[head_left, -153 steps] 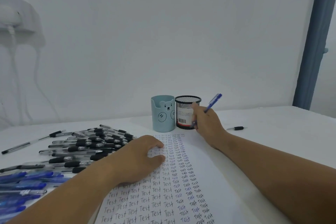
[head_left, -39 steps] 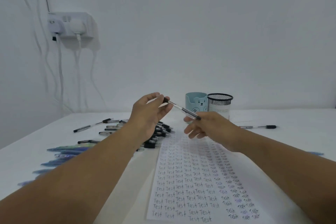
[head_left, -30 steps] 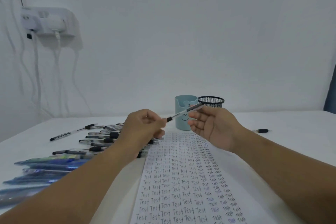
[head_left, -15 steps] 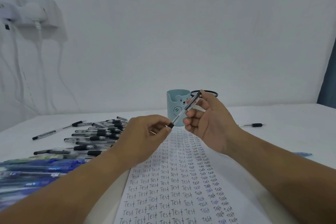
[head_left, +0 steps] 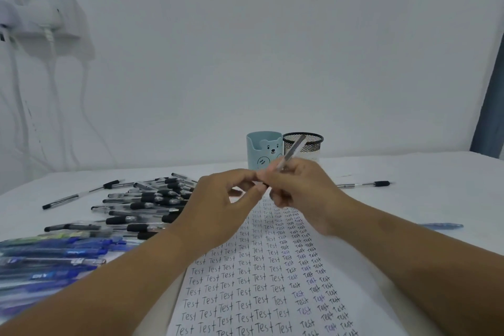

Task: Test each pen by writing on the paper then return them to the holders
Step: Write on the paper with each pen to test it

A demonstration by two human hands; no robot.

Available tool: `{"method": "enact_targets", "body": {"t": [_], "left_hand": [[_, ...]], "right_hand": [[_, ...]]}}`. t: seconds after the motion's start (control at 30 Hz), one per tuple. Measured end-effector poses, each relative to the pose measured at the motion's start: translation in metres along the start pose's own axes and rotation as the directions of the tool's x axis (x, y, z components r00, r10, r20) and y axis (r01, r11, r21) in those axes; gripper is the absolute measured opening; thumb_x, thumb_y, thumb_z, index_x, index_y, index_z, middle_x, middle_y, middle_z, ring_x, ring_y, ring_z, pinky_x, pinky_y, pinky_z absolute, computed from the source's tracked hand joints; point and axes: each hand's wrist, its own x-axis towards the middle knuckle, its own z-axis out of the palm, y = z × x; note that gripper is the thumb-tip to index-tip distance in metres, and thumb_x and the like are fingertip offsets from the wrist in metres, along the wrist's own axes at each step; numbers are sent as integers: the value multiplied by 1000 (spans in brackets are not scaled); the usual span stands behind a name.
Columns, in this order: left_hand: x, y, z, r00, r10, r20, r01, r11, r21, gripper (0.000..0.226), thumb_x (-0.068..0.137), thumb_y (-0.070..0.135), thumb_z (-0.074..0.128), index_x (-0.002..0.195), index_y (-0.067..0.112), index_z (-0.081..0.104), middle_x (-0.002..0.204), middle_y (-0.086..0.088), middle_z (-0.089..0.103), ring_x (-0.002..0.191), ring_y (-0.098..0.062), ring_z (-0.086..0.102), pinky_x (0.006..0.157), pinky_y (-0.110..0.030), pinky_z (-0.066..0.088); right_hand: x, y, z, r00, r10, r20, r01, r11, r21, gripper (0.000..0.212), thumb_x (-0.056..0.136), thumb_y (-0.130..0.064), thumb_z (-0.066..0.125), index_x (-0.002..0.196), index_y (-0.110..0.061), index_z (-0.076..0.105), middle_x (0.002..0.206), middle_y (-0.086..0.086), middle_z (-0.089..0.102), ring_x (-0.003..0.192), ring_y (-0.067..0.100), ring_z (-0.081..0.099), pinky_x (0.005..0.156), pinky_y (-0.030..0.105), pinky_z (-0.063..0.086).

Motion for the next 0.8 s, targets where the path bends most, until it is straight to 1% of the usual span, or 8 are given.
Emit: {"method": "enact_targets", "body": {"t": [0.03, 0.1, 0.17, 0.23, 0.37, 0.47, 0.67, 0.8], "left_hand": [[0, -1, -1, 1000, -10, 17, 9, 999, 50, 23, 94, 42, 64, 117, 45, 67, 93, 21, 73, 96, 4, 64, 82, -7, 43], [0, -3, -6, 996, -35, 87, 18, 981, 194, 37, 94, 53, 58, 129, 42, 62, 106, 29, 68, 104, 12, 55, 86, -8, 37], [-1, -6, -9, 980, -64, 187, -4, 940, 341, 38, 95, 55, 57, 129, 39, 62, 120, 31, 58, 109, 13, 48, 92, -13, 35], [-1, -11, -10, 956, -91, 279, -36, 907, 420, 38, 93, 57, 59, 125, 38, 65, 126, 27, 57, 117, 9, 47, 100, -18, 35], [4, -21, -12, 922, -130, 365, -40, 905, 424, 39, 88, 63, 62, 118, 39, 68, 127, 28, 61, 121, 11, 50, 112, -27, 41], [4, -24, -12, 920, -136, 367, -34, 906, 423, 38, 85, 67, 62, 115, 43, 66, 125, 33, 58, 121, 12, 48, 111, -26, 40], [4, -26, -12, 924, -120, 364, -43, 911, 410, 37, 85, 65, 63, 114, 43, 66, 123, 33, 58, 120, 13, 48, 111, -25, 40], [4, -25, -11, 926, -118, 360, -44, 910, 413, 37, 86, 64, 63, 115, 42, 66, 125, 31, 58, 121, 11, 49, 111, -26, 41]], "right_hand": [[3, -1, -4, 999, -26, -48, 25, 999, -25, 17, 87, -22, 76, 80, -12, 64, 61, 4, 56, 52, 15, 50, 54, 27, 46], [10, -2, -18, 980, -29, -198, 22, 999, -35, 21, 88, -9, 73, 75, -12, 58, 55, 3, 55, 47, 15, 48, 52, 28, 43], [17, -4, -34, 952, -14, -306, 4, 999, -34, 24, 90, -6, 68, 72, -12, 54, 52, 4, 53, 44, 18, 47, 49, 28, 40], [18, -3, -45, 955, 28, -295, -46, 997, -55, 13, 93, -8, 64, 82, -5, 59, 57, 8, 58, 47, 22, 51, 45, 27, 39], [20, 9, -50, 962, 138, -237, -176, 974, -146, 14, 92, -14, 67, 82, -5, 63, 65, 11, 60, 49, 19, 51, 41, 25, 33], [27, 16, -48, 958, 112, -264, -173, 960, -221, 25, 90, -18, 73, 71, -12, 57, 58, 7, 57, 44, 16, 44, 39, 22, 31], [34, 20, -48, 958, 100, -270, -185, 931, -313, 23, 90, -24, 71, 74, -11, 62, 66, 12, 69, 45, 16, 50, 40, 22, 36], [39, 26, -51, 945, 9, -327, -168, 871, -462, 30, 85, -26, 76, 63, -14, 60, 60, 7, 70, 48, 12, 55, 54, 27, 47]]}}
